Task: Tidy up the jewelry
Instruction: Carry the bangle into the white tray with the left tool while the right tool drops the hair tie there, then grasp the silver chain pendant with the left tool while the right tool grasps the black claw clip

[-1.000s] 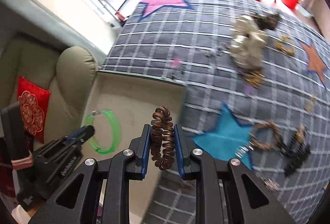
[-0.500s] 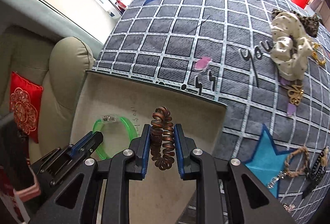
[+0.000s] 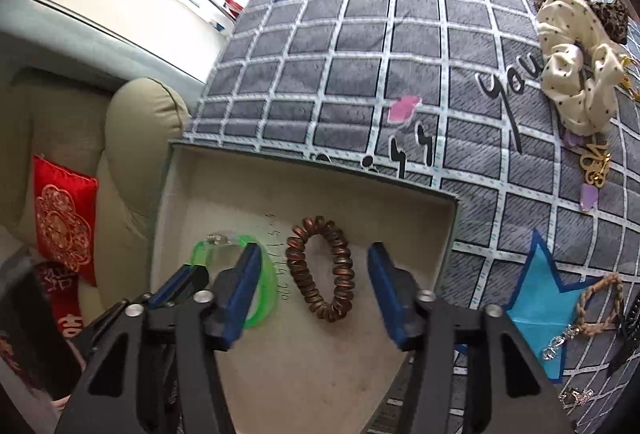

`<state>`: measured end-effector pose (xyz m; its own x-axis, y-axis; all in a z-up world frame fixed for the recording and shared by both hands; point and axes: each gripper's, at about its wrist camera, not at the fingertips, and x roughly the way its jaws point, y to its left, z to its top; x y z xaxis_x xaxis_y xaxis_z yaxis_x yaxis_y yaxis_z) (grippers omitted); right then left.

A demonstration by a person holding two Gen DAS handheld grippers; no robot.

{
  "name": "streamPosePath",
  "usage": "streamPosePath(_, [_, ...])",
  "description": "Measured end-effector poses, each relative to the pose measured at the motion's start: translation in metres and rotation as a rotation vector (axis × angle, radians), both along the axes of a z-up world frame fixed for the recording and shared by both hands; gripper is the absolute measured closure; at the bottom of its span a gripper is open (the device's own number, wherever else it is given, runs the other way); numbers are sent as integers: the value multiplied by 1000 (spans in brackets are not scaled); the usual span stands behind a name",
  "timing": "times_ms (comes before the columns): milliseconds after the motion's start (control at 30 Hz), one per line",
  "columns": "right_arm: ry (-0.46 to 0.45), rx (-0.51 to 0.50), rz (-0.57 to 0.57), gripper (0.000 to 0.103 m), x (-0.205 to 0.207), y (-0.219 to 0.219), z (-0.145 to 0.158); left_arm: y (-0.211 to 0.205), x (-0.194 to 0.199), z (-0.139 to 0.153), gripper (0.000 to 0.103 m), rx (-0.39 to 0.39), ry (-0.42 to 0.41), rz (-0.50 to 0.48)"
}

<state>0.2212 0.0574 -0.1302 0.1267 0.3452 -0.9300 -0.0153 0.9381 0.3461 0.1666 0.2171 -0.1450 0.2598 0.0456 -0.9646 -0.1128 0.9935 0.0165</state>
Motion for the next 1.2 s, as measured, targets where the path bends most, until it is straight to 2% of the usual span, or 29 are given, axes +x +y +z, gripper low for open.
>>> streamPosePath(267, [-37, 6, -64, 40, -22, -30, 33, -6, 0, 1, 95, 0, 17, -15])
streamPosePath(333, [-33, 3, -82, 40, -33, -38, 36, -8, 0, 3, 95, -8, 13, -27])
streamPosePath(567, [-17, -9, -113, 40, -67, -64, 43, -15, 2, 4, 95, 32, 19, -40])
streamPosePath(600, [-15, -8, -118, 40, -71, -67, 44, -15, 2, 4, 87, 32, 21, -36])
streamPosePath(633, [-14, -7, -123, 40, -75, -71, 45, -16, 2, 4, 36, 33, 23, -32])
streamPosePath(667, [-12, -4, -128, 40, -78, -74, 45, -16, 1, 5, 5, 39, 21, -22])
streamPosePath(700, [-9, -3, -132, 40, -81, -77, 46, -16, -1, 9, 0, 61, -3, -4])
streamPosePath(1033, [-7, -15, -167, 40, -106, -100, 53, -31, -9, 28, 0, 160, -46, -60])
streamPosePath(1200, [9, -41, -184, 39, -122, -113, 55, -31, -18, 38, 0, 147, -23, -60])
